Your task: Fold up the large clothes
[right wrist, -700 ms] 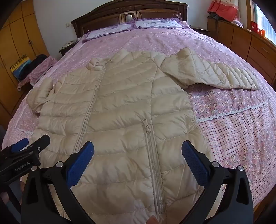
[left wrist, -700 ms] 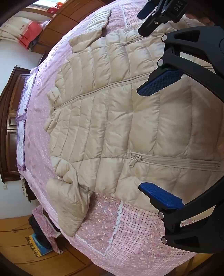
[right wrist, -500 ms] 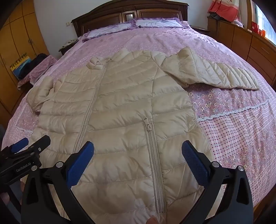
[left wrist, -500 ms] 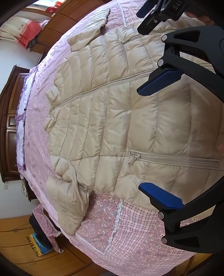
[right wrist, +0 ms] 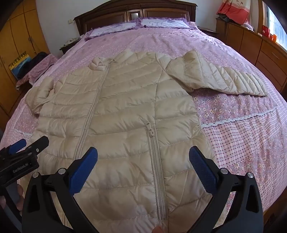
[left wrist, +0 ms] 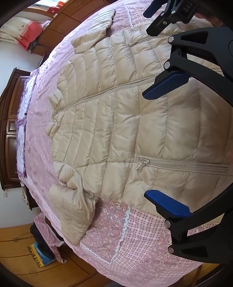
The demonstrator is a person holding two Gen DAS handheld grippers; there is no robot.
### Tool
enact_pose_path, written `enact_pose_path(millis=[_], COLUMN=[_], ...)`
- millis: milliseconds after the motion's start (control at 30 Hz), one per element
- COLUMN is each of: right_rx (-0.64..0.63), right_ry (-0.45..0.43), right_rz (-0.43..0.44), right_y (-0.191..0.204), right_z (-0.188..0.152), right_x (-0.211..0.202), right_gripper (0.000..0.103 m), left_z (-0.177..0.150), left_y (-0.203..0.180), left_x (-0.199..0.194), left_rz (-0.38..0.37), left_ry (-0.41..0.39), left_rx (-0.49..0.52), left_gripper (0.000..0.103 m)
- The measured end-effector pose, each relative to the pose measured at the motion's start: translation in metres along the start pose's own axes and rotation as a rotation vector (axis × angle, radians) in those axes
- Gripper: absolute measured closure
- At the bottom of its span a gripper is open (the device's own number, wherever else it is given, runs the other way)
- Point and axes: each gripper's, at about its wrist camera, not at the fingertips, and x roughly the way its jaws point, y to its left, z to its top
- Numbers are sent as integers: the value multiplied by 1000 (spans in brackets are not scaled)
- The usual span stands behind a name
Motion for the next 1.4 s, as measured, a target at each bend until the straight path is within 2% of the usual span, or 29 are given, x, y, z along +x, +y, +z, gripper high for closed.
enact_pose_path(millis=[300,1400], right_rx=[24,38], right_ry=[-18,14], right_rz=[2,8], right_y=[-7,-13], right_z=[4,-2], right_x=[-2,9], right_gripper=[5,5], left_z=[1,-2], left_y=[-4,-6], left_x=[-4,1], left_rz=[-4,12], left_ry=[0,26], left_rx=[8,30], left_gripper=[3,3])
